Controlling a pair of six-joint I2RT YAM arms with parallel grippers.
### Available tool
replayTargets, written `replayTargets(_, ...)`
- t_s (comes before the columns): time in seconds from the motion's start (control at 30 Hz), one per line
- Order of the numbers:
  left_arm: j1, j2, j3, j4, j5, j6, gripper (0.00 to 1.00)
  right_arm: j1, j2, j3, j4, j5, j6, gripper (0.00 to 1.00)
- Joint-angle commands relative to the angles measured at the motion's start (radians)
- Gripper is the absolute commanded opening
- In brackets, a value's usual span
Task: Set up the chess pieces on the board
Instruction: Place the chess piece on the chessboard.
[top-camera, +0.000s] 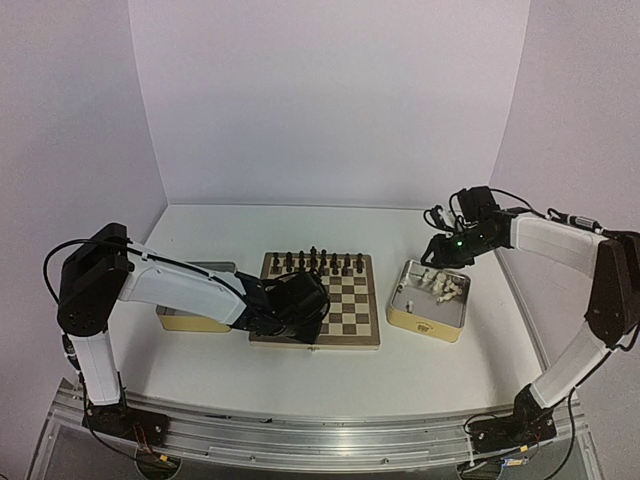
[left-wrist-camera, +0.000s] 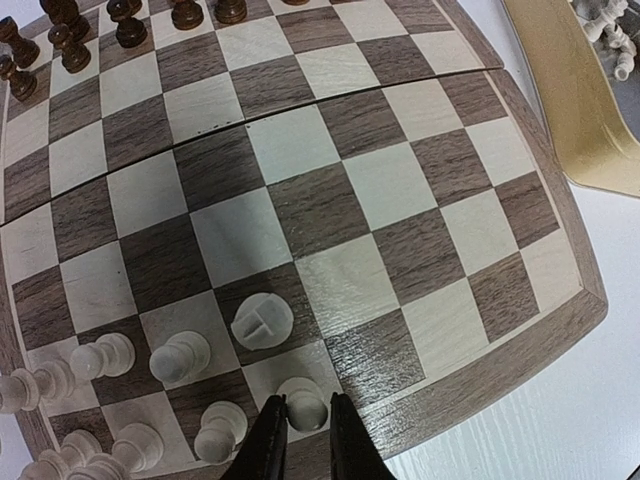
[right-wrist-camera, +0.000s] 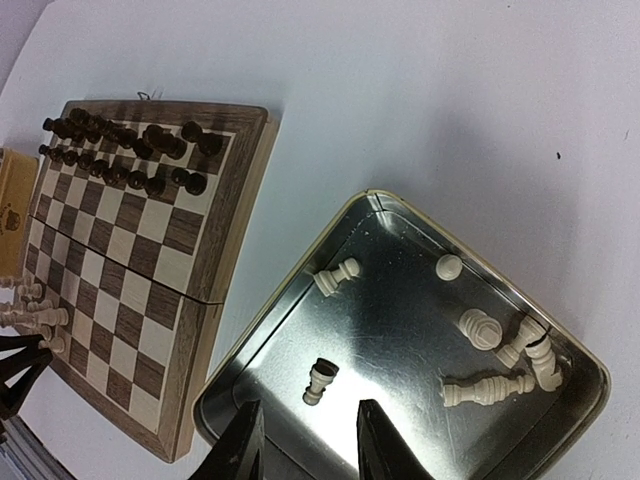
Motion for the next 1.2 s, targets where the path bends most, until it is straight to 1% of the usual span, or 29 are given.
replayTargets(0.0, -0.004, 0.002, 0.014, -0.015, -0.030, -0.011, 0.18, -0.005, 0.017, 0.037, -0.003, -0.020, -0.010, 0.31)
replayTargets(0.2, -0.007, 0.003, 0.024, -0.020, -0.034, -0.009, 0.21, -0.005, 0.019, 0.040, -0.003, -0.020, -0.012, 0.31)
replayTargets(0.47, -0.012, 0.002, 0.033, -0.025, -0.035, -0.006, 0.23, -0.004, 0.026, 0.043, -0.003, -0.023, -0.014, 0.31)
replayTargets(0.57, -0.013, 0.001, 0.034, -0.024, -0.031, -0.003, 0.20, -0.004, 0.029, 0.044, -0.003, -0.022, -0.017, 0.31)
replayTargets(0.67, -0.012, 0.002, 0.036, -0.021, -0.024, 0.000, 0.14, -0.004, 0.030, 0.046, -0.003, -0.024, -0.018, 0.31)
replayTargets(0.87, -0.012, 0.004, 0.042, -0.021, -0.022, 0.004, 0.12, -0.005, 0.033, 0.046, -0.003, -0.026, -0.018, 0.31)
replayTargets(1.07, -0.012, 0.013, 0.054, -0.028, -0.027, 0.006, 0.22, -0.004, 0.037, 0.048, -0.003, -0.028, -0.020, 0.31)
replayTargets(1.17, -0.012, 0.015, 0.059, -0.029, -0.028, 0.011, 0.24, -0.005, 0.039, 0.049, -0.003, -0.028, -0.019, 0.31)
